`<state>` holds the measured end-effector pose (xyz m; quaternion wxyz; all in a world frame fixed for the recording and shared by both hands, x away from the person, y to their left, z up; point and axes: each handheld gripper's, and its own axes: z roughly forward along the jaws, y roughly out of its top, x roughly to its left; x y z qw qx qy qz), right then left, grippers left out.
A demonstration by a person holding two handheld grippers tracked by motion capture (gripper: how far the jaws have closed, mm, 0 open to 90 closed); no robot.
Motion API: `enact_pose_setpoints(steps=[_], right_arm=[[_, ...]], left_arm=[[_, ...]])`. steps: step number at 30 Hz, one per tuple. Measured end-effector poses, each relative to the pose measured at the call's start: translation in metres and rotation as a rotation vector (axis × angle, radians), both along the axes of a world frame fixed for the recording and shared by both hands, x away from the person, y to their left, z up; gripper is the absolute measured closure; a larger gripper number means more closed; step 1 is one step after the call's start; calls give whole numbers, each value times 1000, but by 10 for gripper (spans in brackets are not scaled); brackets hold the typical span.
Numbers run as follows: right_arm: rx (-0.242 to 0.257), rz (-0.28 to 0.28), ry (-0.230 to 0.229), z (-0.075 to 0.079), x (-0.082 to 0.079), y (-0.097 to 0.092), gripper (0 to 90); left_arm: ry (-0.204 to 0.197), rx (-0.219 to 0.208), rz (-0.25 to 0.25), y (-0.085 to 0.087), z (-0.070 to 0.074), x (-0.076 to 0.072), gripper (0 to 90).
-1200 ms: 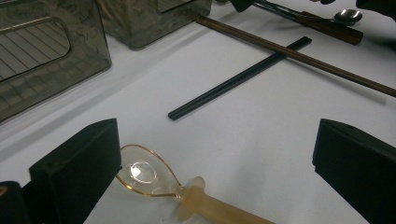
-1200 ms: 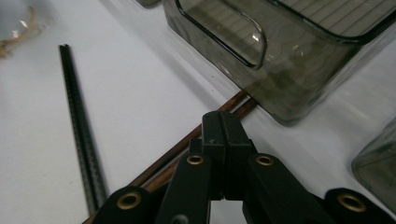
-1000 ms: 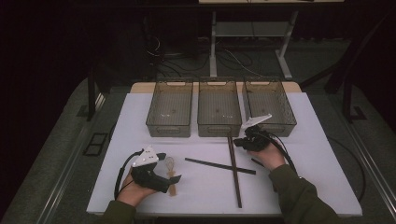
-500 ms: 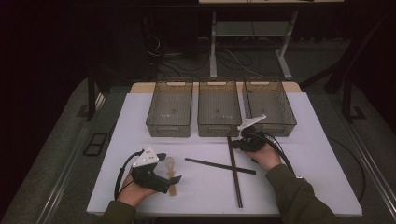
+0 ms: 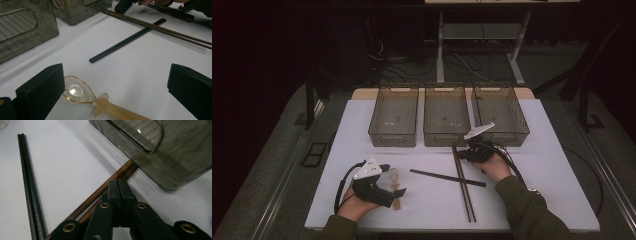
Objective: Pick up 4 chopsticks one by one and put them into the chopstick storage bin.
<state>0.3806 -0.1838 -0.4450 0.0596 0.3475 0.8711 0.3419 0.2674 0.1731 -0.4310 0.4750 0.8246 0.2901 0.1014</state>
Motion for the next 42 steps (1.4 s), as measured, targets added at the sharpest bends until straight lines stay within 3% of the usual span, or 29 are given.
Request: enact_pose_setpoints(steps=[25, 42], right_arm=[[-17, 89, -18, 4, -5, 17, 897], [-37, 151, -2, 8, -12, 31, 898]], left_arm=[[0, -1, -3, 0, 0, 0, 0], [0, -1, -3, 0, 0, 0, 0]])
